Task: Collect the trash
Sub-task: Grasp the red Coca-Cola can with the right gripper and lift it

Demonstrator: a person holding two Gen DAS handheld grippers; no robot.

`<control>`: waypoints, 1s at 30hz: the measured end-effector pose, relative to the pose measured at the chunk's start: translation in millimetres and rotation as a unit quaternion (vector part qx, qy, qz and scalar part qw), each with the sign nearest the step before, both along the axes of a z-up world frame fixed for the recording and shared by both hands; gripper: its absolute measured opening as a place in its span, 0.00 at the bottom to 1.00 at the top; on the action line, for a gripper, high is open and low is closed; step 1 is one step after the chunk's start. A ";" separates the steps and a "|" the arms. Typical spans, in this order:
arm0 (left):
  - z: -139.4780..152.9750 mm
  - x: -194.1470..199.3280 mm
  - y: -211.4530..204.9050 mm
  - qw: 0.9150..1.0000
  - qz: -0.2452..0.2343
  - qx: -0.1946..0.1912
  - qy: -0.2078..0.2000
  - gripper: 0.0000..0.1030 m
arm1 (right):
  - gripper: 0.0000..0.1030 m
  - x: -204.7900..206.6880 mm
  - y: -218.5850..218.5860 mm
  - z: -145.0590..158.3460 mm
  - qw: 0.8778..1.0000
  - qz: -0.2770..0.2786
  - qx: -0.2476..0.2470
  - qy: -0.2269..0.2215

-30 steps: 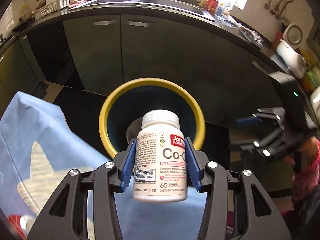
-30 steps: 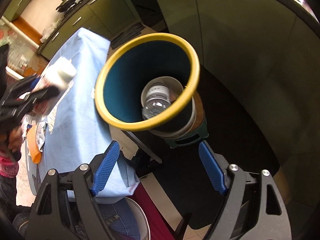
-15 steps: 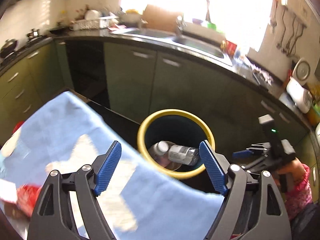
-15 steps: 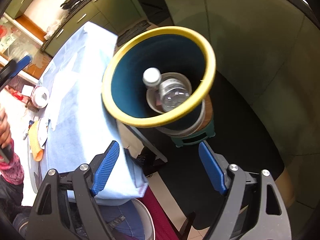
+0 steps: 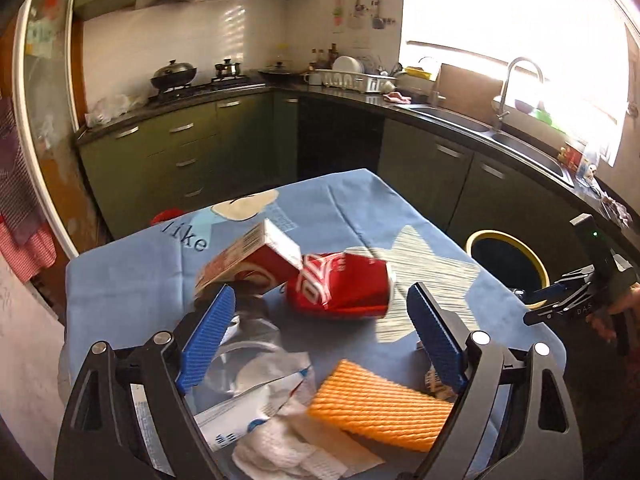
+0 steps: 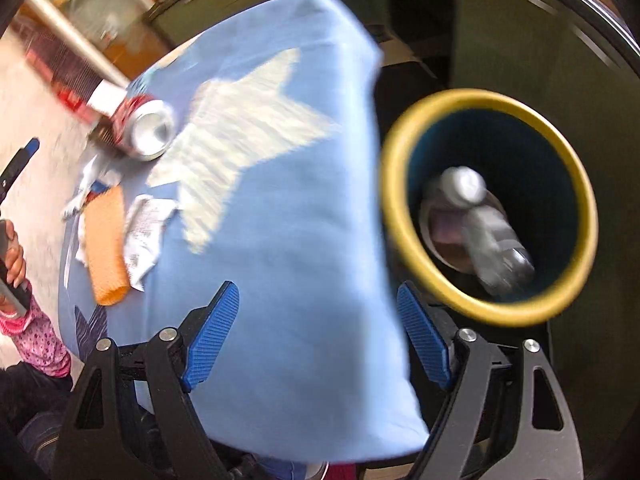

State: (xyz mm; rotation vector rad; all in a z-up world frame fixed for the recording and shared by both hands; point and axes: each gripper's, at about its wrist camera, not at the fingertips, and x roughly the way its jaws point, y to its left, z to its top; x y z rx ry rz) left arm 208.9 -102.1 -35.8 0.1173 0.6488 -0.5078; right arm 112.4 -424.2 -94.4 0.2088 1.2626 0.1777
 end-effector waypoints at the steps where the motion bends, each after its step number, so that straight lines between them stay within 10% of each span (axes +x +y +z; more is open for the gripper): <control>1: -5.3 1.1 10.4 1.000 0.004 -0.003 0.002 0.85 | 0.75 8.2 12.8 3.5 1.000 0.016 -0.006 -0.001; 9: -45.3 -0.2 32.1 0.998 -0.034 -0.019 0.041 0.88 | 0.88 73.5 105.0 46.9 0.985 0.158 -0.037 -0.057; 19: -66.4 3.0 27.8 0.995 -0.061 -0.035 0.077 0.88 | 0.93 140.3 201.4 38.6 0.919 0.349 -0.163 -0.082; 30: -68.3 6.5 30.7 0.992 -0.066 -0.054 0.095 0.88 | 0.93 172.6 225.7 -6.9 0.910 0.384 -0.157 -0.030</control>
